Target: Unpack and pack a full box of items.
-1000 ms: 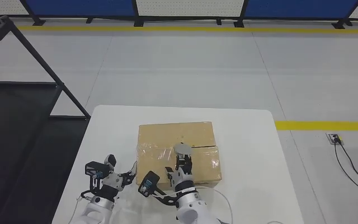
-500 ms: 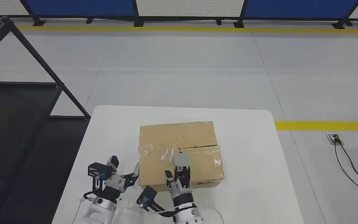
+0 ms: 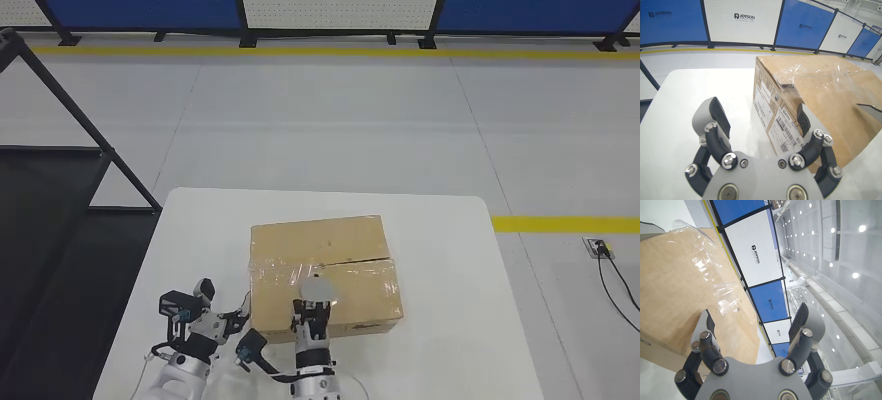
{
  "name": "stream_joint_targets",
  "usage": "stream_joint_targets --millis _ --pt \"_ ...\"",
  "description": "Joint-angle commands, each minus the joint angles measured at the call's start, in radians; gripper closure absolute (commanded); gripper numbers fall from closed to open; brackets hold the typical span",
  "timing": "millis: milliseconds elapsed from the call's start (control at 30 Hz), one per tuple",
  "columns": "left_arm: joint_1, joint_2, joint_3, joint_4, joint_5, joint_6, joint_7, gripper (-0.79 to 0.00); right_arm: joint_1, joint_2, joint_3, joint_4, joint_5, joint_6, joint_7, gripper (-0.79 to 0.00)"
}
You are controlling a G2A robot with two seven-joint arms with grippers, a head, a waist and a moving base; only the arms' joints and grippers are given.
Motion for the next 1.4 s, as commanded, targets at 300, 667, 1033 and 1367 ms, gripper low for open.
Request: stream_joint_targets --millis 300,667,1033,1367 --pt "0.004 0.003 0.004 0.001 -0.001 0.000 0.005 -0.785 -0.006 -0.093 -0.001 0.133 -0.139 0.049 0.070 -0.785" --pt "0.006 0.006 0.006 -0.002 0.001 0.002 0.005 -0.785 -0.034 -0.168 0.032 0.218 -0.262 0.121 0.149 -0.785" --pt "0.005 0.008 0.008 0.000 0.001 0.007 0.007 -0.785 -0.067 -0.217 0.083 0.257 -0.248 0.153 0.069 -0.785" --pt "0.008 0.010 0.007 -0.004 0.000 0.010 0.003 -0.785 -0.075 -0.261 0.144 0.298 -0.251 0.232 0.069 -0.785"
